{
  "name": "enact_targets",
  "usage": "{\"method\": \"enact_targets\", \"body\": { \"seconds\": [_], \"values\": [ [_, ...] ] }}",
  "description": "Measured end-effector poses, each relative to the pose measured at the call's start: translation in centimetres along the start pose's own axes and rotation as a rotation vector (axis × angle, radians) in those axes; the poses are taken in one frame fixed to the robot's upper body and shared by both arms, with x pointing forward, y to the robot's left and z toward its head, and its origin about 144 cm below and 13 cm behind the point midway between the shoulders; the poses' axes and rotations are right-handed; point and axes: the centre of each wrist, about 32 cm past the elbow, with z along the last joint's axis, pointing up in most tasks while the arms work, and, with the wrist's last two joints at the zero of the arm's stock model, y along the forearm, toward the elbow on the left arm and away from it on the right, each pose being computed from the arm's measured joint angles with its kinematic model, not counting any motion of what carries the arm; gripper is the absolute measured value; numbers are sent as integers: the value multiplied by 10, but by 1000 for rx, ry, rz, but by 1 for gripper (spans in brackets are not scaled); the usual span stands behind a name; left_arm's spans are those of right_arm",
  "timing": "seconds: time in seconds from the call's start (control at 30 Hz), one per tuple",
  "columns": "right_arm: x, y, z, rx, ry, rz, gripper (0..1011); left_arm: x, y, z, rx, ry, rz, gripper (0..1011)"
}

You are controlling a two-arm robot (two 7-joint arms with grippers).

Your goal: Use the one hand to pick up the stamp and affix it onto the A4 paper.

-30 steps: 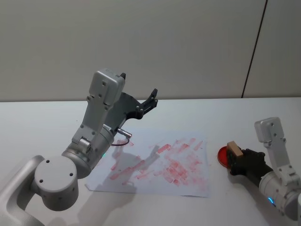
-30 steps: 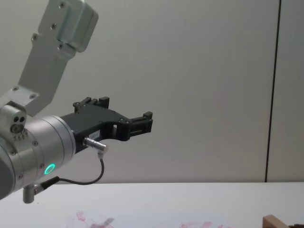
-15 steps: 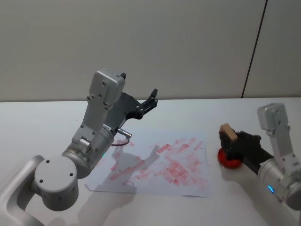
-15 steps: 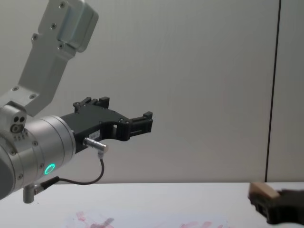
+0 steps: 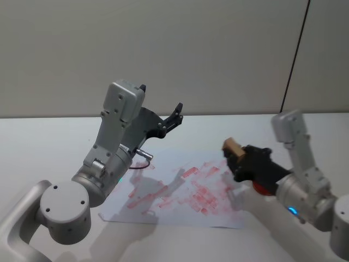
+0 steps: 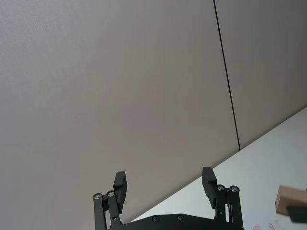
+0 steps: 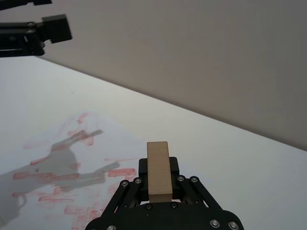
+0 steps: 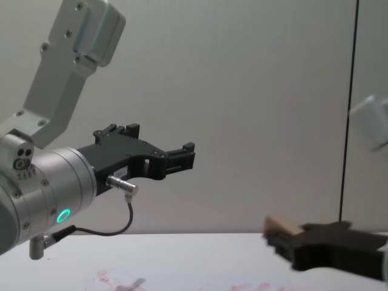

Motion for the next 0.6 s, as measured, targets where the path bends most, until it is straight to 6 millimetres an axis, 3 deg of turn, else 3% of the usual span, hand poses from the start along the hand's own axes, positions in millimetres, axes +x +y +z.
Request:
{"method": "enact_targets", "body": {
  "seconds": [0.33,0.6],
  "values": [
    [-11,33,-9,-101,-10,106,219,0,0,0,0,0,0,1001],
    [-17,47,-16,-166,-13,136,219,0,0,0,0,0,0,1001]
  ]
}}
